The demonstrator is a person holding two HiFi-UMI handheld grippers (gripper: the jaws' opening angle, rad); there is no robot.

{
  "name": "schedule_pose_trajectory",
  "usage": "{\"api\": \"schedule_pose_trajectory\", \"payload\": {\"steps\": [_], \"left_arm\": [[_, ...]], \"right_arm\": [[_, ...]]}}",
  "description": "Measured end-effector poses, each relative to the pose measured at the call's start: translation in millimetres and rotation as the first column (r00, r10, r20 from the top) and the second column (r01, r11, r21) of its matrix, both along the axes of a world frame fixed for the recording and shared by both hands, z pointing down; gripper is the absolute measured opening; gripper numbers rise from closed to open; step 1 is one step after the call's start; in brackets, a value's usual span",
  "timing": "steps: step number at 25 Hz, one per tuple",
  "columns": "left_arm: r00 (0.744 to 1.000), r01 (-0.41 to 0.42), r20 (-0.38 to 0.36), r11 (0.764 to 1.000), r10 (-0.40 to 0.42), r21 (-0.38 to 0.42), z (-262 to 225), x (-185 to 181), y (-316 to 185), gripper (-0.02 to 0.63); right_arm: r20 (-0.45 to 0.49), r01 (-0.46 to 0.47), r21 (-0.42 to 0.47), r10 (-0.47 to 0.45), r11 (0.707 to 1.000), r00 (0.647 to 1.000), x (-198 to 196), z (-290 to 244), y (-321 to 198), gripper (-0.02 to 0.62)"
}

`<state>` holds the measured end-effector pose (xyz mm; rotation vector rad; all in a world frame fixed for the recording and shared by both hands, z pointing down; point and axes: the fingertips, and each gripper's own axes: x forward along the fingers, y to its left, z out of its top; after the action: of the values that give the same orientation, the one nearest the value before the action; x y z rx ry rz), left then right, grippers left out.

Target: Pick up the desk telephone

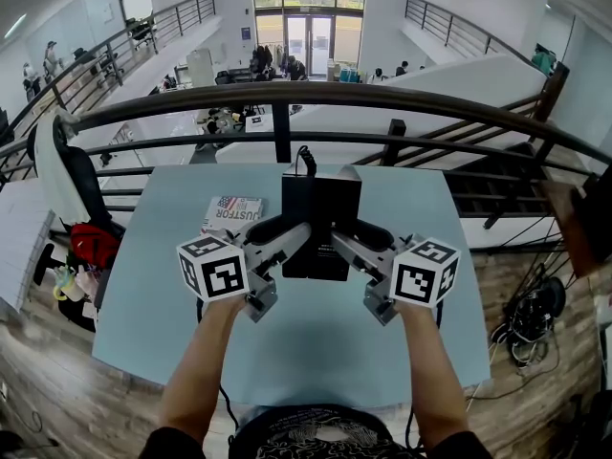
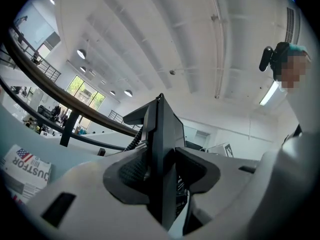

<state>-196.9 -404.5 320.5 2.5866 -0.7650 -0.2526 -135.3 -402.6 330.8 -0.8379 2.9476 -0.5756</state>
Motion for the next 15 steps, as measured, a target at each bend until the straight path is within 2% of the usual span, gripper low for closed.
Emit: {"api": "schedule_pose_trajectory", "payload": {"steps": [15], "left_arm": [[1.0, -0.009, -0.008, 1.0, 0.009, -0.011, 1.7, 1.9, 1.6, 0.169]], "right_arm": [[-0.008, -0.012, 0.004, 0.013, 1.0, 1.0, 1.7, 0.6, 2.6, 0.187]]}}
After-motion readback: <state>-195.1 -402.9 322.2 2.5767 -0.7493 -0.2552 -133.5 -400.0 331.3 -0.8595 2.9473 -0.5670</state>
